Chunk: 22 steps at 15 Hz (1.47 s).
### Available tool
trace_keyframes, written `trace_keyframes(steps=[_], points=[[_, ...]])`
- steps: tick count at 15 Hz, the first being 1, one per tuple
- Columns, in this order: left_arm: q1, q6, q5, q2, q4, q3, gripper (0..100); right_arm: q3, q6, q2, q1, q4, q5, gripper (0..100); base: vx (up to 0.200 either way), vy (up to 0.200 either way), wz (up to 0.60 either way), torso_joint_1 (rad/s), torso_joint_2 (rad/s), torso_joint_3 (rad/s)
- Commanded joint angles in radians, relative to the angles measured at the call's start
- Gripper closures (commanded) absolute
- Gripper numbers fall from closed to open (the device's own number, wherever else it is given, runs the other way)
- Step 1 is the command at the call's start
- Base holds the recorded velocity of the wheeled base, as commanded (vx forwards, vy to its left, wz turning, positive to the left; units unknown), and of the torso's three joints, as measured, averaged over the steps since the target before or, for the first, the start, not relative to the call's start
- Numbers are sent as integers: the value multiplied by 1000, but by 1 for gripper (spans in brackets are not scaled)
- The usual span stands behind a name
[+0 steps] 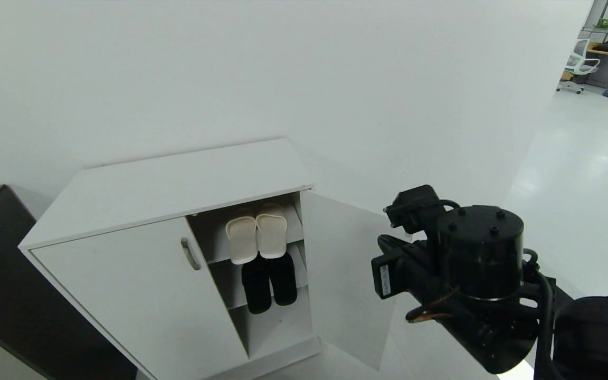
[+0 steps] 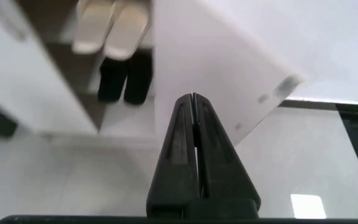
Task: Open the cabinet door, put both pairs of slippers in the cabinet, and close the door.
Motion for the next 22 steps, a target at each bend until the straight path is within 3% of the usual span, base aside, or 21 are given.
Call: trace_keyframes(steps=[1, 5, 8, 13, 22], points=[[-1, 0, 1, 1, 0, 0, 100, -87, 9, 6, -68, 43, 5, 100, 0, 0, 0, 0, 0, 0], [-1, 0, 1, 1, 0, 0, 100, -303, 118, 49, -163, 279, 51, 100, -100, 0, 0, 5, 4, 2], [-1, 0, 1, 1, 0, 0, 100, -440, 147, 118, -229, 356, 77, 100, -67, 0, 0, -1, 2, 1], [-1, 0, 1, 1, 0, 0, 100, -605, 159, 273, -332, 364, 120, 100, 0, 0, 0, 0, 0, 0], [-1, 0, 1, 1, 0, 0, 100, -753, 159, 455, -398, 364, 157, 100, 0, 0, 0, 0, 0, 0]])
